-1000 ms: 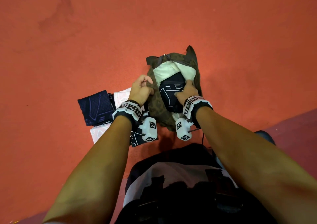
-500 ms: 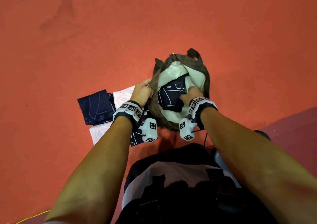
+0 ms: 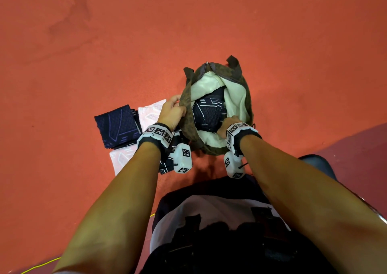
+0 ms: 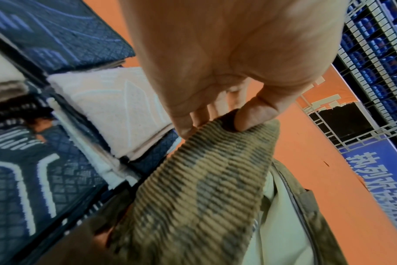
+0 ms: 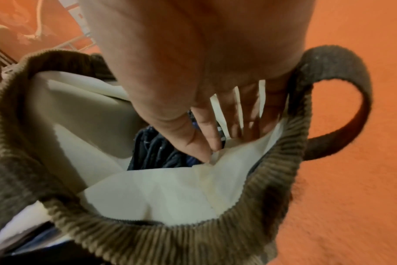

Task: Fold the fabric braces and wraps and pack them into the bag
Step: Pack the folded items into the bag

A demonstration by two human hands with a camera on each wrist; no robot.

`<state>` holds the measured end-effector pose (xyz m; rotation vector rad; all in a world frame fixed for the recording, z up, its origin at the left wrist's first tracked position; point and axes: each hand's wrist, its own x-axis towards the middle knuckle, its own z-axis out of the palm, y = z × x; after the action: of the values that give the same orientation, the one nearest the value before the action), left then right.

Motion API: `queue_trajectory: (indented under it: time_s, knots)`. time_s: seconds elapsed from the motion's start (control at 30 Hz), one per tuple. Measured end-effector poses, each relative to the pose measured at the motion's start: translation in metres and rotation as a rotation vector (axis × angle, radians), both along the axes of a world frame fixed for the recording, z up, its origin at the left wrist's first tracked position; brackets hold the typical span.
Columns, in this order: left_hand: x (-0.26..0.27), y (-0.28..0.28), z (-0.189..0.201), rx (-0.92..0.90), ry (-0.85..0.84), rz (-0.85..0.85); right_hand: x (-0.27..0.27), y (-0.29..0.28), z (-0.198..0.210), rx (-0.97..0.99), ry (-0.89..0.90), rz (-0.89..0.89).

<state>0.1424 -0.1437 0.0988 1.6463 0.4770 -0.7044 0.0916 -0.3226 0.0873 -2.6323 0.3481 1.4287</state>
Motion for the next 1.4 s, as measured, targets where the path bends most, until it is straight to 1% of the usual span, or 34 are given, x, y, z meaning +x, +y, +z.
queue_trajectory:
  time_s: [0.07, 0.1, 0.13, 0.17, 0.2, 0.23, 0.27, 0.3, 0.33, 0.37, 0.4, 0.43, 0.47, 0.5, 0.57, 0.63, 0.7, 0.77, 0.9, 0.97, 1.03, 1.1, 1.17, 1.2, 1.27, 1.33, 1.4]
  knots:
    - [-0.003, 0.001, 0.000, -0.016, -0.014, -0.007, -0.005, -0.001, -0.012, -0.047, 0.072, 0.074]
    - [-0.004, 0.001, 0.001, -0.022, -0.022, -0.012, -0.006, 0.001, -0.015, -0.081, 0.125, 0.078]
    - [-0.004, 0.001, 0.002, -0.023, -0.027, -0.017, -0.008, -0.002, -0.028, -0.096, 0.152, 0.050]
    - [-0.004, 0.001, 0.001, -0.025, -0.033, -0.019, -0.009, -0.004, -0.056, -0.118, 0.195, 0.069]
    - [-0.004, 0.001, 0.002, -0.025, -0.039, -0.020, -0.018, -0.019, -0.076, -0.079, 0.245, 0.129]
    - [-0.004, 0.000, 0.001, -0.021, -0.042, -0.018, -0.025, -0.027, -0.088, -0.056, 0.275, 0.200]
    - [-0.004, 0.000, 0.002, -0.015, -0.043, -0.021, -0.031, -0.024, -0.085, -0.043, 0.242, 0.112]
    - [-0.005, -0.001, 0.002, -0.011, -0.043, -0.024, -0.033, -0.016, -0.064, -0.047, 0.162, -0.029]
    - [-0.006, -0.002, 0.002, -0.010, -0.040, -0.030, -0.025, -0.005, -0.042, 0.018, 0.094, -0.170]
    - [-0.007, -0.002, 0.000, -0.011, -0.036, -0.033, -0.020, 0.000, -0.032, 0.080, 0.117, -0.237]
    - [-0.008, -0.002, 0.000, -0.011, -0.032, -0.035, -0.020, 0.000, -0.023, 0.140, 0.075, -0.245]
    - [-0.009, -0.002, -0.001, -0.012, -0.028, -0.031, -0.019, 0.001, -0.019, 0.161, 0.050, -0.219]
    - [-0.011, -0.001, -0.001, -0.006, -0.023, -0.029, -0.020, 0.001, -0.020, 0.174, 0.010, -0.243]
    - [-0.012, 0.000, -0.002, -0.002, -0.019, -0.025, -0.018, 0.004, -0.023, 0.216, -0.037, -0.316]
    - [-0.016, 0.003, -0.002, 0.001, -0.018, -0.013, -0.016, 0.008, -0.019, 0.299, -0.122, -0.387]
    - [-0.021, 0.007, -0.002, 0.001, -0.015, -0.001, -0.014, 0.014, -0.015, 0.383, -0.234, -0.531]
    - [-0.027, 0.014, -0.005, -0.008, -0.012, 0.015, -0.010, 0.023, -0.008, 0.466, -0.275, -0.620]
    - [-0.034, 0.022, -0.009, -0.023, -0.007, 0.030, -0.008, 0.037, 0.000, 0.561, -0.296, -0.656]
    - [-0.049, 0.042, -0.017, -0.005, 0.016, 0.066, -0.012, 0.064, 0.014, 0.723, -0.285, -0.647]
    - [-0.058, 0.056, -0.020, 0.016, 0.020, 0.056, -0.015, 0.079, 0.021, 0.785, -0.279, -0.638]
    - [-0.068, 0.071, -0.025, 0.040, 0.031, 0.061, -0.018, 0.094, 0.028, 0.840, -0.215, -0.637]
    - [-0.077, 0.084, -0.032, 0.054, 0.054, 0.076, -0.021, 0.108, 0.028, 0.864, -0.097, -0.646]
    - [-0.086, 0.093, -0.040, 0.068, 0.083, 0.083, -0.026, 0.122, 0.021, 0.843, -0.022, -0.629]
    - [-0.090, 0.096, -0.043, 0.074, 0.097, 0.085, -0.029, 0.128, 0.014, 0.803, -0.006, -0.607]
    - [-0.097, 0.101, -0.051, 0.079, 0.120, 0.097, -0.036, 0.138, -0.004, 0.698, -0.022, -0.536]
    - [-0.106, 0.105, -0.059, 0.080, 0.152, 0.099, -0.042, 0.144, -0.020, 0.595, -0.065, -0.428]
    - [-0.115, 0.108, -0.070, 0.089, 0.176, 0.086, -0.048, 0.148, -0.028, 0.502, -0.101, -0.322]
